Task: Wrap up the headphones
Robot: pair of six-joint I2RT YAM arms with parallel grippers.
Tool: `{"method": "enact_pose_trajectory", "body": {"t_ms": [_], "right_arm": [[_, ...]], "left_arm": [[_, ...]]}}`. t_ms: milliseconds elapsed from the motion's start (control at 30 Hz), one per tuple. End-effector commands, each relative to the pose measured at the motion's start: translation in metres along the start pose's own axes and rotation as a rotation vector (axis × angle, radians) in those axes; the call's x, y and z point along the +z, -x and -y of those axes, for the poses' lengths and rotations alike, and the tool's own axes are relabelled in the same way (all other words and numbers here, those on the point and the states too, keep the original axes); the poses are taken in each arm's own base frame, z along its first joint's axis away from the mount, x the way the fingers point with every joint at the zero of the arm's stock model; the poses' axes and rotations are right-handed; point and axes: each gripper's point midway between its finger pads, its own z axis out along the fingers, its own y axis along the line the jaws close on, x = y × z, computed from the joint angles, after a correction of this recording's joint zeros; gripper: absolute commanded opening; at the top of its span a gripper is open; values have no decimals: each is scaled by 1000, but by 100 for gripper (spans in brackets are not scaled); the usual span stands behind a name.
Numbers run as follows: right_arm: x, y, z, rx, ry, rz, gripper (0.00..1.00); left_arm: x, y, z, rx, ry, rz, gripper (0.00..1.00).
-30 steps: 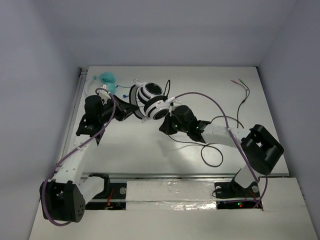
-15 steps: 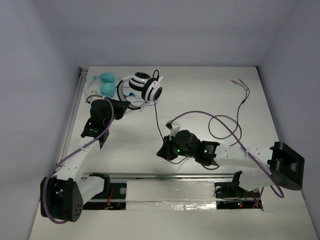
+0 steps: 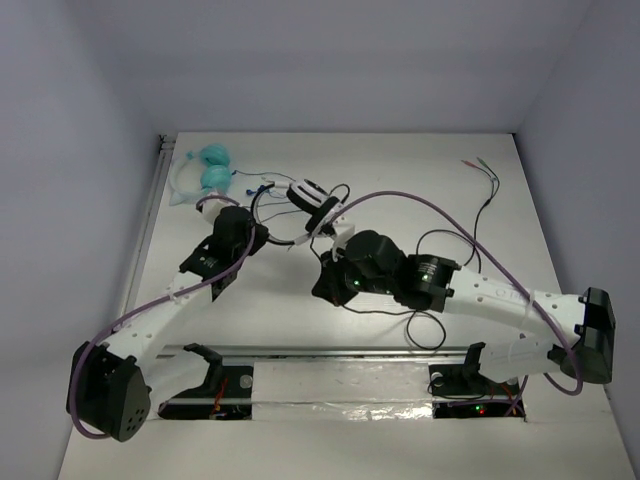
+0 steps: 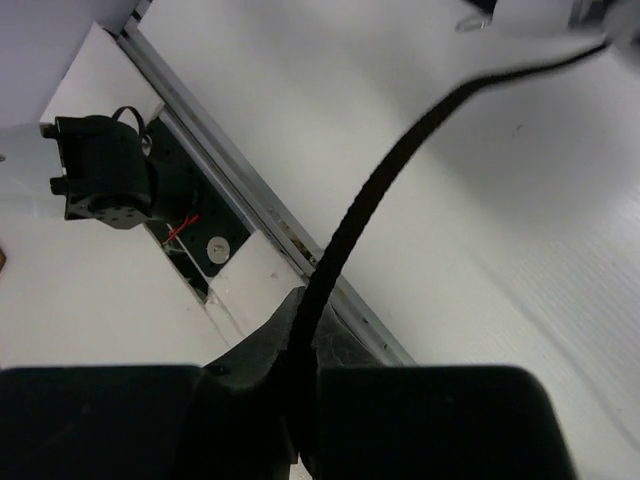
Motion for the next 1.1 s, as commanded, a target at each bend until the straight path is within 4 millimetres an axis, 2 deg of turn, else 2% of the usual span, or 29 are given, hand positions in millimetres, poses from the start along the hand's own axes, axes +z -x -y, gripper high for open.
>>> {"method": "enact_pose_trajectory", "body": {"t_ms": [0, 67, 133, 367, 500, 567, 600, 700, 800, 933, 1000, 1067], "right_arm": [[-14, -10, 3, -100, -33, -113, 0], [-20, 1, -3, -125, -30, -101, 0], [-21, 4, 5, -157, -79, -116, 0], [-33, 16, 32, -268, -242, -137, 0], [-45, 45, 65, -282, -409, -76, 0], [-49, 55, 73, -273, -448, -49, 0], [-51, 58, 73, -274, -453, -37, 0], [-63, 79, 89, -274, -553, 32, 0], [-66, 93, 100, -269, -621, 78, 0], [-57, 101, 121, -242, -660, 96, 0], [-51, 104, 130, -219, -667, 117, 4], [-56, 111, 150, -176, -722, 160, 8]], "left_arm": [[-7, 4, 29, 94, -42, 23, 0], [-8, -5, 28, 149, -30, -6, 0], [-13, -15, 33, 231, -49, -44, 0], [-36, -23, 39, 503, -97, -180, 0], [-50, -34, 42, 626, -162, -280, 0], [-52, -37, 39, 674, -176, -303, 0], [-53, -39, 34, 687, -167, -318, 0], [-54, -45, 28, 725, -185, -341, 0], [-56, -53, 25, 752, -213, -374, 0], [-65, -62, 37, 761, -320, -403, 0], [-68, -66, 41, 762, -354, -420, 0], [-73, -70, 46, 756, -399, -444, 0]]}}
